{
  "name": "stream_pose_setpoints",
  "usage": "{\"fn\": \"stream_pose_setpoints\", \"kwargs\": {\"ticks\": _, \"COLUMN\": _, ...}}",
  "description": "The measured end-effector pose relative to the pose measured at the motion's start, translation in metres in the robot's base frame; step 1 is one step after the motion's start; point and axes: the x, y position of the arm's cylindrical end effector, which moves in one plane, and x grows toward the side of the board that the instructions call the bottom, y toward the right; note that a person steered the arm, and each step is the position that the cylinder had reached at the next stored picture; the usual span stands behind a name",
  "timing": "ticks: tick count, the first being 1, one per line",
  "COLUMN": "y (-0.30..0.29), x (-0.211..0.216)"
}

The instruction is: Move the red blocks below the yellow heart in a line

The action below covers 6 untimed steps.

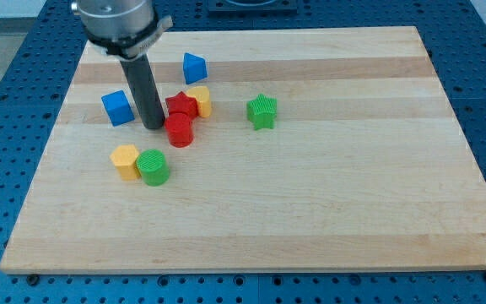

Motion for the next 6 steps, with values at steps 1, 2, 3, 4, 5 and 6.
{"fn": "stream_pose_setpoints", "kwargs": {"ticks": 1, "y": -0.003, "x": -0.037}}
{"fn": "stream_pose_setpoints", "kwargs": {"ticks": 2, "y": 0.013, "x": -0.036}}
{"fn": "stream_pose_setpoints", "kwargs": {"ticks": 3, "y": 0.016, "x": -0.015}}
{"fn": "stream_pose_setpoints", "kwargs": {"ticks": 4, "y": 0.016, "x": -0.015}}
{"fn": "stream_pose_setpoints", "kwargs": {"ticks": 5, "y": 0.023, "x": -0.007}}
{"fn": "stream_pose_setpoints", "kwargs": {"ticks": 6, "y": 0.040, "x": 0.018}}
